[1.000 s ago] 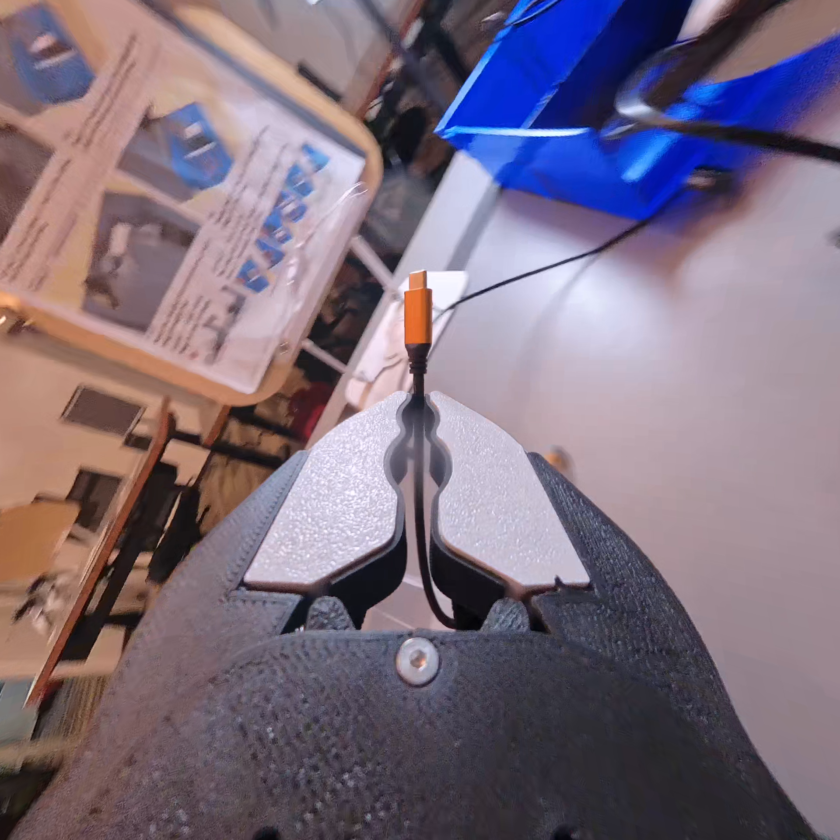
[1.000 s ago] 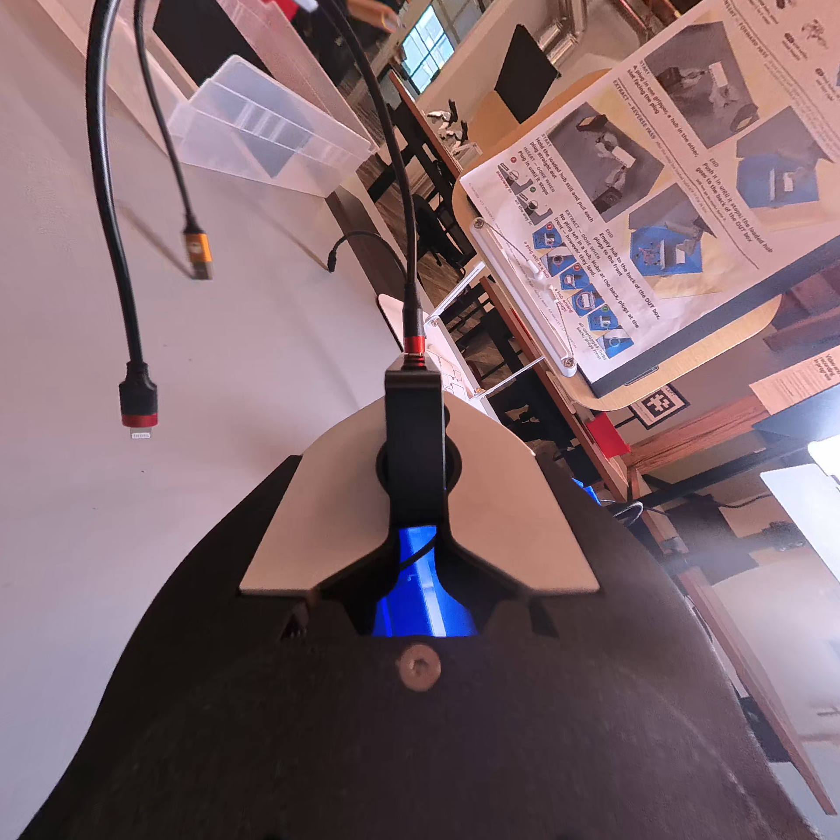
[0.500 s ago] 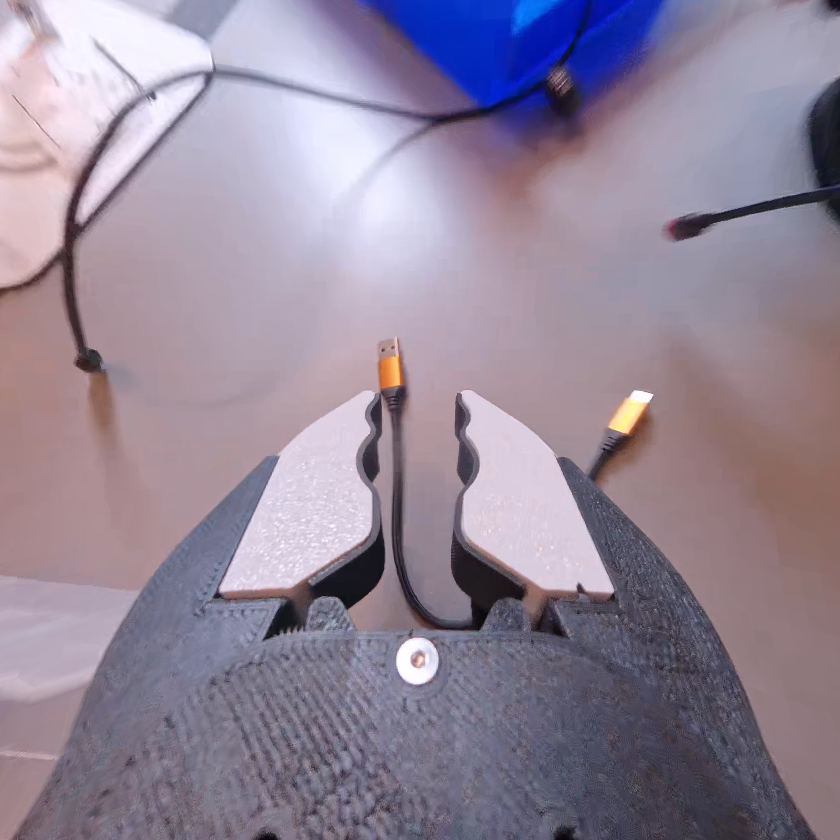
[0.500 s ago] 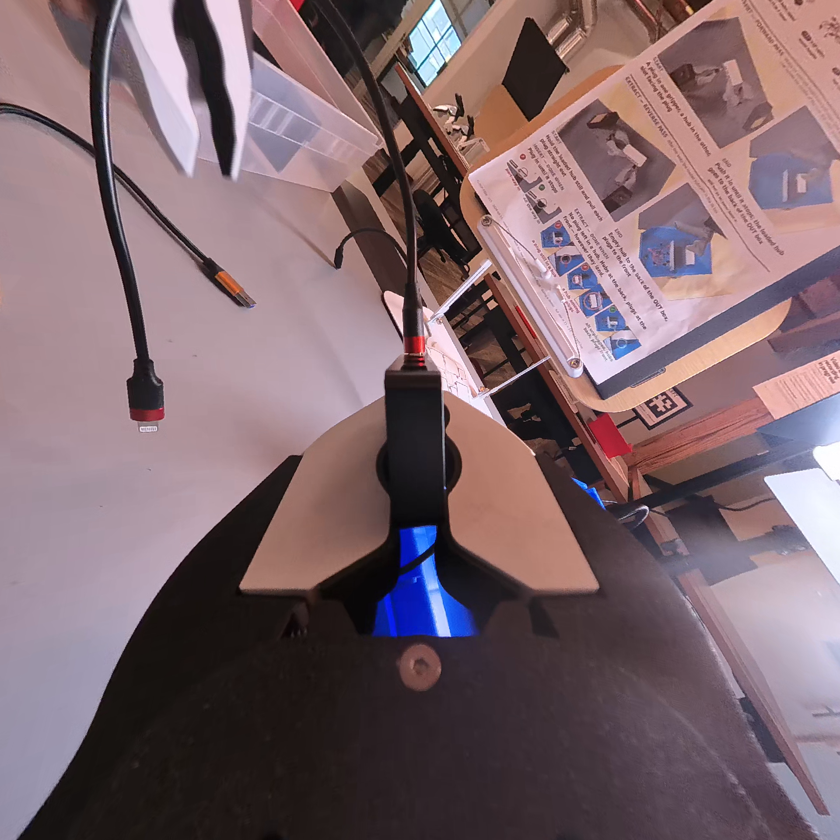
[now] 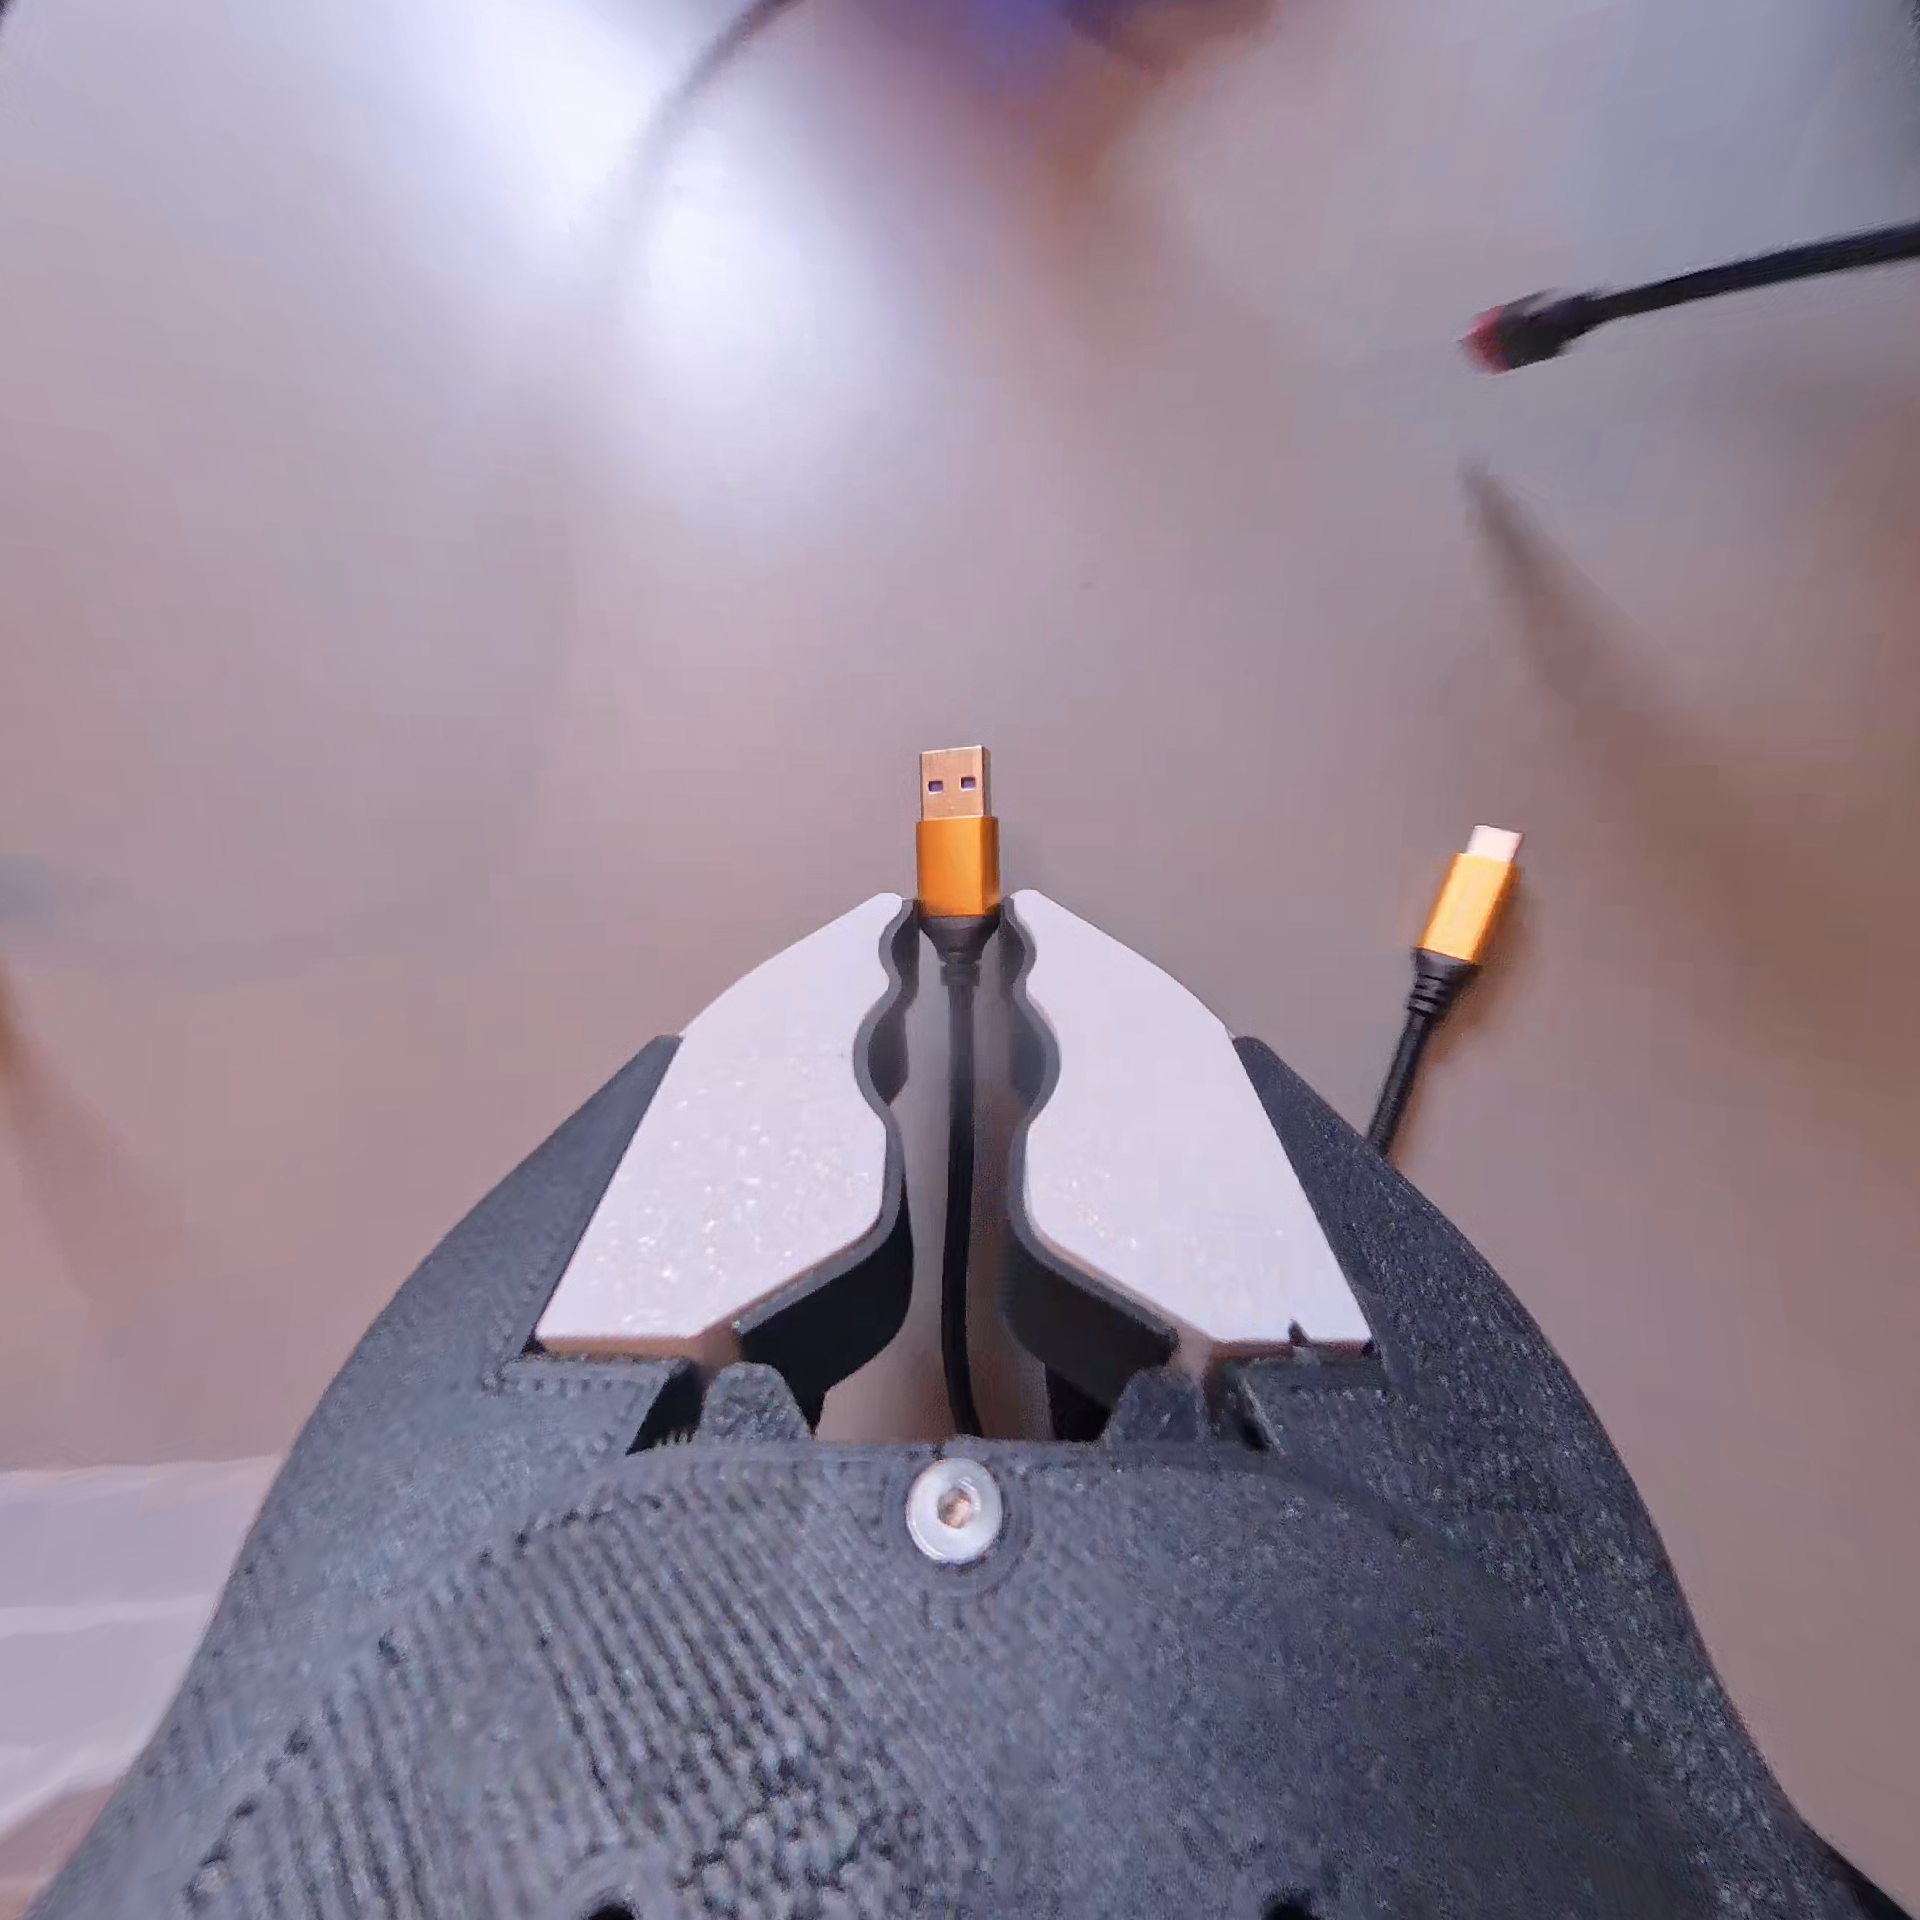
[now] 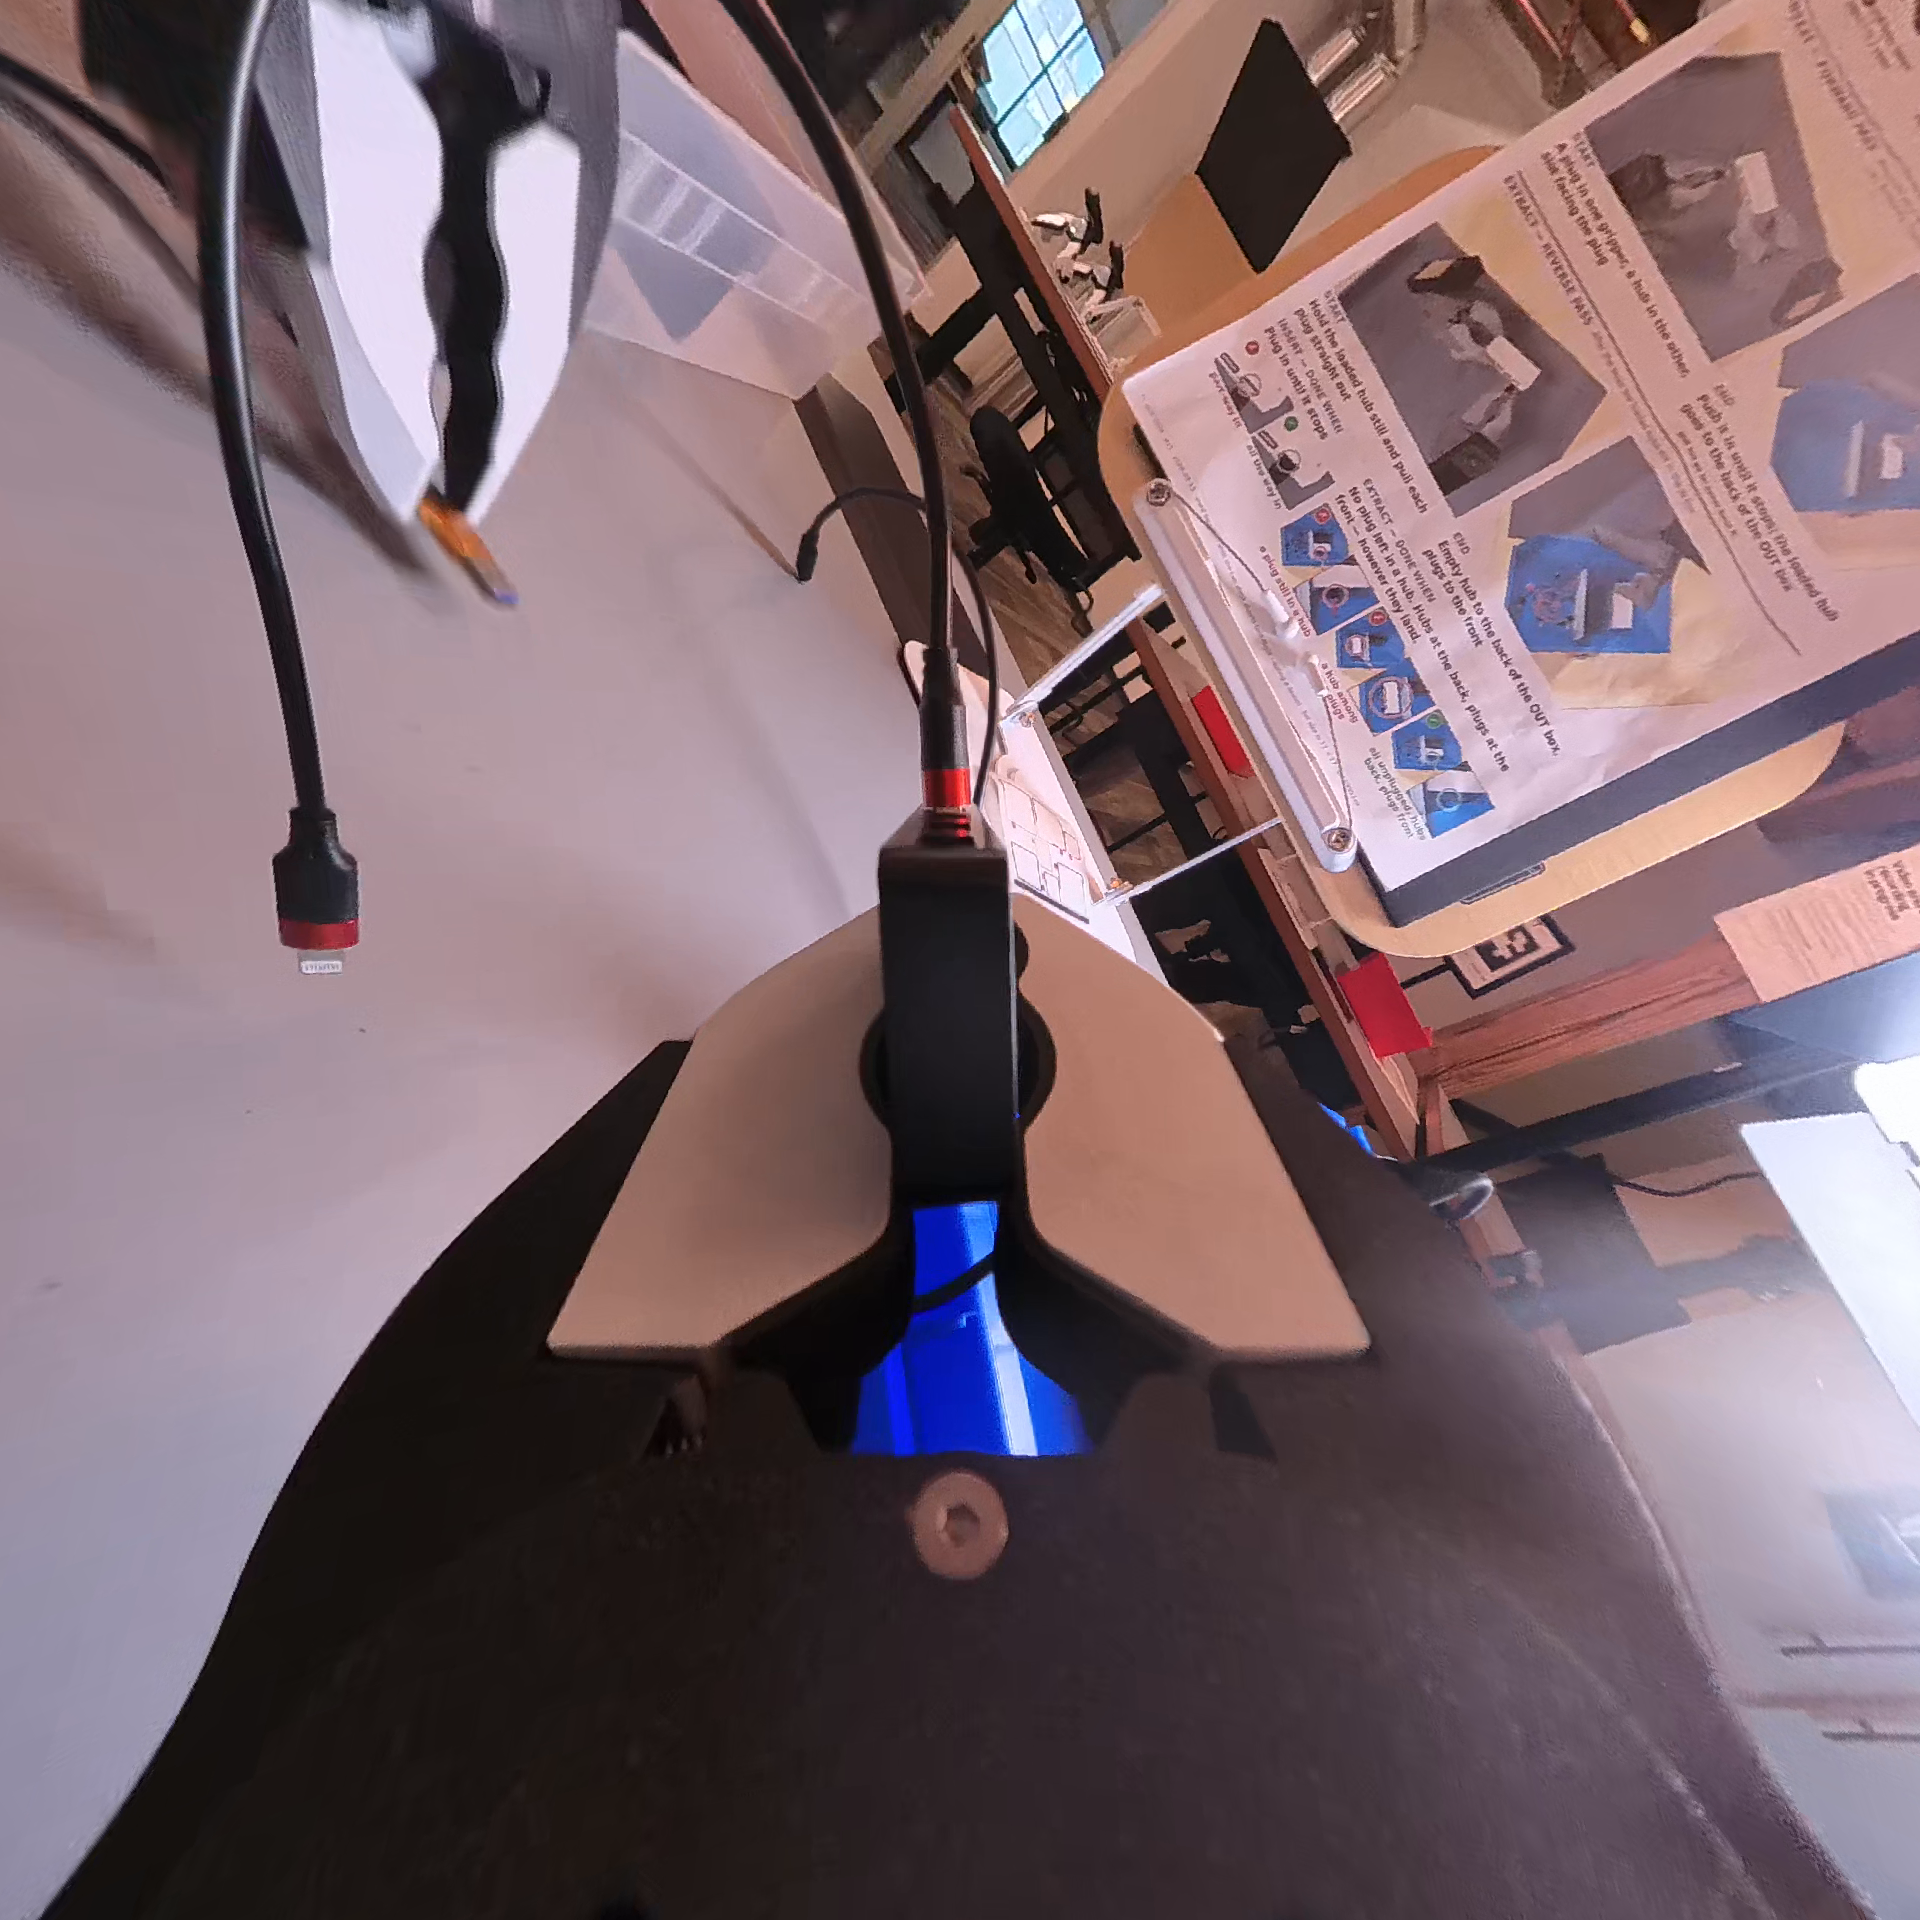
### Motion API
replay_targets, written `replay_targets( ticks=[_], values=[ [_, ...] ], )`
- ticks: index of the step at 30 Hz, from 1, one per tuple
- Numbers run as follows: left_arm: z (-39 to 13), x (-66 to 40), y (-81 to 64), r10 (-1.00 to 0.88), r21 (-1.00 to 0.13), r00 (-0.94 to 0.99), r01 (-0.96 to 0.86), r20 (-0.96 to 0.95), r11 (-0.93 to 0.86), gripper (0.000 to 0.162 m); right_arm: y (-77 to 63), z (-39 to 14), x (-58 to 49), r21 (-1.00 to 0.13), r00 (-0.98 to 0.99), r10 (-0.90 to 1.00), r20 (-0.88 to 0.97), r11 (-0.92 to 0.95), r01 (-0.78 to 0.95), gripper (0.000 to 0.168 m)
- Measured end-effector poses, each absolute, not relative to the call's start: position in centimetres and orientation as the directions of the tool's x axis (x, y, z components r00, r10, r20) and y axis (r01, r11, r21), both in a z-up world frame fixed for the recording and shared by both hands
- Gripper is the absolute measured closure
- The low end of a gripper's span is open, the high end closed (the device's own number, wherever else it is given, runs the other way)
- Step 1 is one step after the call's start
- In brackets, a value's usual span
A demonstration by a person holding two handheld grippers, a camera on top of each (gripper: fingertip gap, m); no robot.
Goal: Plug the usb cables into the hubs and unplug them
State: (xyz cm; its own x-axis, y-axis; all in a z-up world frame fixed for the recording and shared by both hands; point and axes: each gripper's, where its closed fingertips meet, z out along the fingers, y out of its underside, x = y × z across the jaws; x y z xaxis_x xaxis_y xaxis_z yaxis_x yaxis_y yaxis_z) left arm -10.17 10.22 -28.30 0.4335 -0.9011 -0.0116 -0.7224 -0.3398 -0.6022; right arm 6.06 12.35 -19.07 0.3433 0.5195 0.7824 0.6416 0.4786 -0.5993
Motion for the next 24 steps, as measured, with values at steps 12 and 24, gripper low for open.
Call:
replay_targets(
  ticks=[12, 24],
  values=[
    [-20.3, -3.2, 2.5, -0.966, -0.721, 0.249, -0.683, -0.074, -0.121, 0.148, 11.8, -23.6, 3.0, -0.349, 0.085, 0.462, 0.883, 0.525, 0.776, 0.155],
    [-24.9, -2.1, 5.1, -0.963, -0.59, 0.257, -0.791, -0.076, -0.164, 0.148, 9.3, -25.0, 0.7, -0.162, -0.083, 0.356, 0.931, 0.606, 0.779, 0.156]
  ],
)
